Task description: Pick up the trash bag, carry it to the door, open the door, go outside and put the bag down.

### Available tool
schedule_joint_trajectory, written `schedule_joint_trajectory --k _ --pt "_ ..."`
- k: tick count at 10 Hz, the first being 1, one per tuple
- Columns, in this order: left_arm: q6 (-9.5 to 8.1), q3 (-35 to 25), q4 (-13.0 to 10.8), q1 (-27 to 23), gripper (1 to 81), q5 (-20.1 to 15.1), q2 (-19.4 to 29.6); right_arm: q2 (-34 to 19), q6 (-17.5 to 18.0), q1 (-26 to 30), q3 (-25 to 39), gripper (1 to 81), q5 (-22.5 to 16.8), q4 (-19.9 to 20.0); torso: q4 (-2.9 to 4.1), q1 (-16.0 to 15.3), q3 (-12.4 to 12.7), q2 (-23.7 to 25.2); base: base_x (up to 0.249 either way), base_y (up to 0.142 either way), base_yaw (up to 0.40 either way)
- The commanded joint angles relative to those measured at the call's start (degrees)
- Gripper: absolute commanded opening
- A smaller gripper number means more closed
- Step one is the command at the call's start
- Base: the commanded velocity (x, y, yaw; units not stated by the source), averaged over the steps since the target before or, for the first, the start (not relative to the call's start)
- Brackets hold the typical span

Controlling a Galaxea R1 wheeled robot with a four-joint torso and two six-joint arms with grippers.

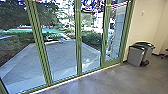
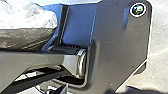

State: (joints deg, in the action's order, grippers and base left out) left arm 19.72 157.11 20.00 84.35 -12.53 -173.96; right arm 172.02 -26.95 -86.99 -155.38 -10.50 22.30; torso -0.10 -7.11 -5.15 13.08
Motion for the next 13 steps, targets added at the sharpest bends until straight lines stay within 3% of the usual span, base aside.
schedule_joint_trajectory --k 1,13 --pt "0.58 -0.23 -0.23 -2.91 1.0 -4.61 -0.16 0.01 -0.12 2.74 -0.09 81.1 -4.18 -0.05 0.00 0.00 0.00 0.00 0.135 -0.095 0.000" --pt "0.67 -0.23 -0.23 -2.91 1.0 -4.61 -0.08 0.10 -0.12 2.74 -0.09 81.1 -3.92 -0.06 0.00 0.00 0.00 0.00 0.134 -0.095 0.000"
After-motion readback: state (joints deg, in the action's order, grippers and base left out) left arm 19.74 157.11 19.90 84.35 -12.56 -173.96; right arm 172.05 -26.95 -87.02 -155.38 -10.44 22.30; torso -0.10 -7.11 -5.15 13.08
